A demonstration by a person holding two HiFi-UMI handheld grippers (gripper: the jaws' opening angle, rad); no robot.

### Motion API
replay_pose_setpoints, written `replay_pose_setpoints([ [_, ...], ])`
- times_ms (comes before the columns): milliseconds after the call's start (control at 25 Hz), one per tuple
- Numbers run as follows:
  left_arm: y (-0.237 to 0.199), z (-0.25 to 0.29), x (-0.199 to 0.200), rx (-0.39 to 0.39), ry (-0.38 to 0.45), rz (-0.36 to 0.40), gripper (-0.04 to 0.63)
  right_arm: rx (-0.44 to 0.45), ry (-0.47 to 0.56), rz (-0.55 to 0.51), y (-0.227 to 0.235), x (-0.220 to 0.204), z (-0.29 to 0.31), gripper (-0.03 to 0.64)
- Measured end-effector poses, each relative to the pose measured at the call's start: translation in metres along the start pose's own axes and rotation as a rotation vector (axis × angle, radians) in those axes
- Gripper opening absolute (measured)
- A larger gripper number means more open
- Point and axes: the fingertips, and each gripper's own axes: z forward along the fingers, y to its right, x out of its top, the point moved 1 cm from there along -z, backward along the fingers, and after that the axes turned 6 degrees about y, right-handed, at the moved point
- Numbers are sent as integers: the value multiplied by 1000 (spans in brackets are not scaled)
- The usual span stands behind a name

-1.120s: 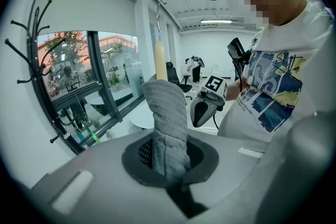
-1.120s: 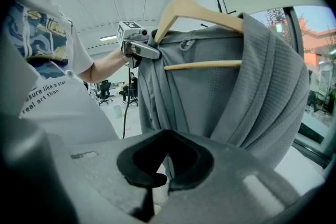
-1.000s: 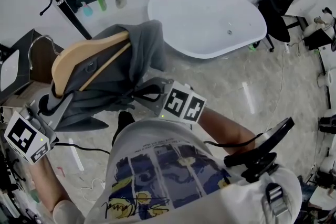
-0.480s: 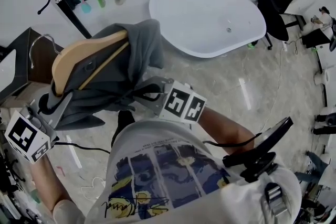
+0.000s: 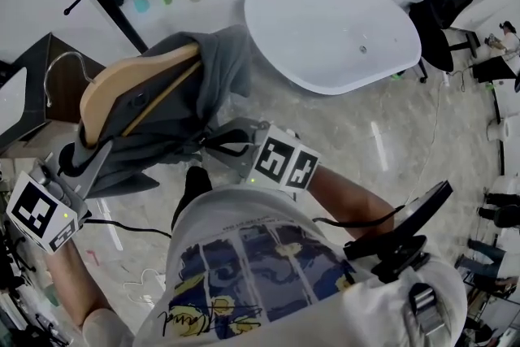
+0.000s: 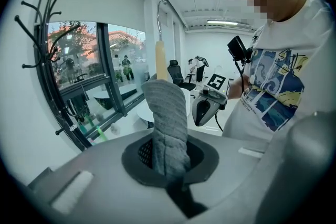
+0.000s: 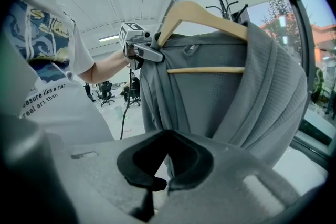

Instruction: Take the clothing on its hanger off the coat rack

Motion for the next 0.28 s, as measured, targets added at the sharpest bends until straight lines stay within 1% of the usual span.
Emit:
replay_pose_setpoints([
  [120,-12,0,-3,-5,2,-11,3,2,-9,8,5,2,6,2],
  [280,-30,-1,-3,-36,6,-21,3,-15,-16,31,13,8,13,2],
])
